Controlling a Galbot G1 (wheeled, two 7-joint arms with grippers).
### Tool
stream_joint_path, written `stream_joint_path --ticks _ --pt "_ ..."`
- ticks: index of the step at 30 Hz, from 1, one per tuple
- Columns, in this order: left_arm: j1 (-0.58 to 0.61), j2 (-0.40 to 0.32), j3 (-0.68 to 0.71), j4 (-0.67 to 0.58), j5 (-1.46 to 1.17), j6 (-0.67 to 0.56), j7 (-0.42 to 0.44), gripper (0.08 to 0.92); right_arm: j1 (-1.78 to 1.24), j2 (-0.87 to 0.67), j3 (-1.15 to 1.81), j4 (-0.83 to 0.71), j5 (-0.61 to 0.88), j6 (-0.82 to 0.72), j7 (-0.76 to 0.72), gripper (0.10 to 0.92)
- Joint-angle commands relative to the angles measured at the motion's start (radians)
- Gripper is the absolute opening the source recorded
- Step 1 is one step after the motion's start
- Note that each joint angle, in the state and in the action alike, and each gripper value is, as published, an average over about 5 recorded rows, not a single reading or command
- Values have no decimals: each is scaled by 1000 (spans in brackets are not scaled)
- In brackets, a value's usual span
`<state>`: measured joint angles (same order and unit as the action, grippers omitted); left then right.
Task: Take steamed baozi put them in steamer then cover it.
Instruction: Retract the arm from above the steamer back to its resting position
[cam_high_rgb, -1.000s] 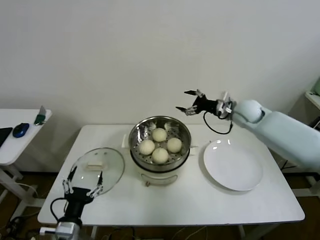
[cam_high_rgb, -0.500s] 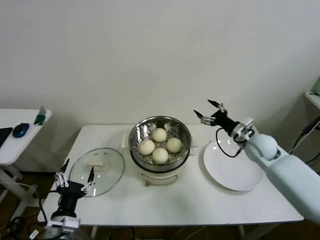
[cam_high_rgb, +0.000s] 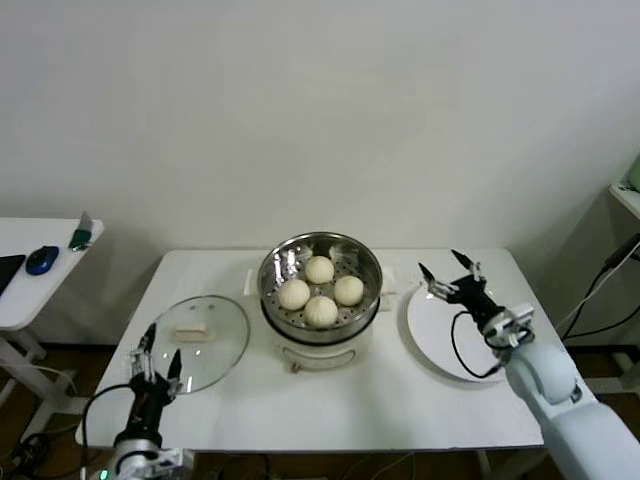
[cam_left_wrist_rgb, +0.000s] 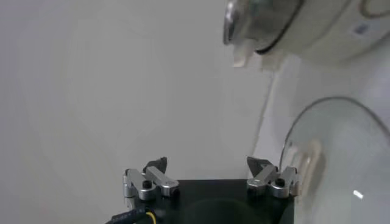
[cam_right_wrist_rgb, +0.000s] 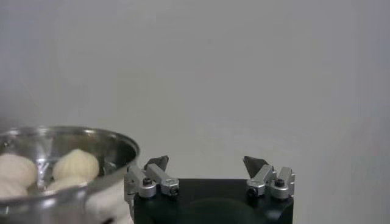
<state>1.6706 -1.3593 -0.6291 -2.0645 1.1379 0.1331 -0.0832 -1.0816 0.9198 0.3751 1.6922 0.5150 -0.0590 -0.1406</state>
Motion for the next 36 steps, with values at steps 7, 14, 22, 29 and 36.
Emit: stream_joint_path --ticks 7,14,22,29,36 --pt "-273 33 111 354 236 3 -30 823 -289 140 247 43 -145 -57 -57 823" --pt "-353 38 100 469 245 -4 -20 823 -295 153 250 26 -163 -43 -77 823" --pt "-425 46 94 579 266 -23 -22 823 -286 168 245 8 -182 -34 -88 823" --pt "-476 59 91 649 269 -33 -28 823 -279 179 244 0 -190 -28 -95 823" --pt "-523 69 94 691 258 -32 -50 823 -280 191 244 -11 -206 -18 -104 823"
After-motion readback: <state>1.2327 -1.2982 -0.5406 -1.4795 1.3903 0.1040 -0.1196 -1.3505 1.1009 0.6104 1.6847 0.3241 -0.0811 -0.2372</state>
